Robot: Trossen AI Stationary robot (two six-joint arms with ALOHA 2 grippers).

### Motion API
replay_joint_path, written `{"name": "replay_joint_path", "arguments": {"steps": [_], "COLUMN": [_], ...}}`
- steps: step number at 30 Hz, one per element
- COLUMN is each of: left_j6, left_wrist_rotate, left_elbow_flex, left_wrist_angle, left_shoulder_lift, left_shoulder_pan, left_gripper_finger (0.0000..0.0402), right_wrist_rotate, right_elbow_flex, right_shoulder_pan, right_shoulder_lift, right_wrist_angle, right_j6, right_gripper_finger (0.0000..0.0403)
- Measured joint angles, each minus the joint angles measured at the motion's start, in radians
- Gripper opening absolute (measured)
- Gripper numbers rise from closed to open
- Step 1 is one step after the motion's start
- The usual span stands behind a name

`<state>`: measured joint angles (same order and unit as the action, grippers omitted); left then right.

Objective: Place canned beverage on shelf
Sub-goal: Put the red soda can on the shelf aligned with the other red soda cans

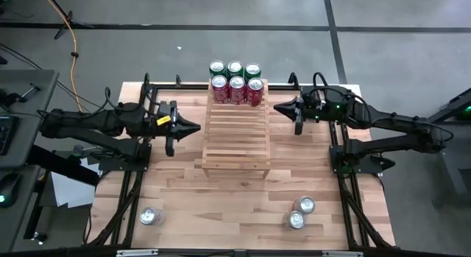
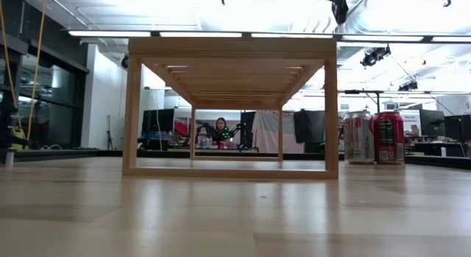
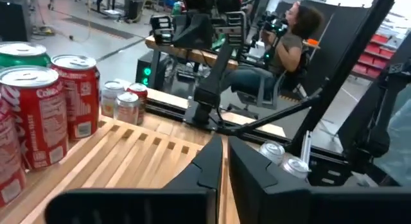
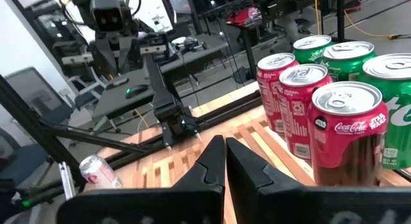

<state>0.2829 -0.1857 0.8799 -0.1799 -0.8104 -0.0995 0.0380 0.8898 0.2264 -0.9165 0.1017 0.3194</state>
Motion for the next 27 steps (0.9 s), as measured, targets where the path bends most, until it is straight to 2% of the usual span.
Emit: {"name": "replay_joint_path", "arguments": {"steps": [2,4,10,15,19,27], "left_j6": [-0.014,-0.028,-0.036,0.027,0.028,0.030], "left_wrist_rotate": [-0.007,-0.008,0.000,0.019,0.019,0.016], "left_elbow_flex": [-0.001,-0.034,-0.260,-0.294,-0.295,-0.295], "left_wrist_angle": [0.011,0.094,0.563,0.634,0.634,0.625], "left_shoulder_lift": [-0.003,-0.007,-0.005,0.014,0.032,0.043], "left_shoulder_pan": [-0.006,-0.008,0.009,0.023,0.023,0.023], "left_gripper_finger": [0.0008,0.0002,0.0001,0.0000,0.0000,0.0000], "right_wrist_rotate": [0.000,0.000,0.014,0.024,0.024,0.046], "right_elbow_flex": [0.000,0.000,0.000,0.000,0.000,0.000], "right_shoulder_pan": [0.000,0.000,0.000,0.000,0.000,0.000], "right_shoulder_lift": [0.000,0.000,0.000,0.000,-0.001,-0.018], "right_wrist_angle": [-0.010,-0.013,-0.018,-0.079,-0.126,-0.106], "right_j6": [0.018,0.021,0.021,0.056,0.084,0.156], "right_gripper_finger": [0.0000,0.0000,0.0000,0.0018,0.0090,0.0302]}}
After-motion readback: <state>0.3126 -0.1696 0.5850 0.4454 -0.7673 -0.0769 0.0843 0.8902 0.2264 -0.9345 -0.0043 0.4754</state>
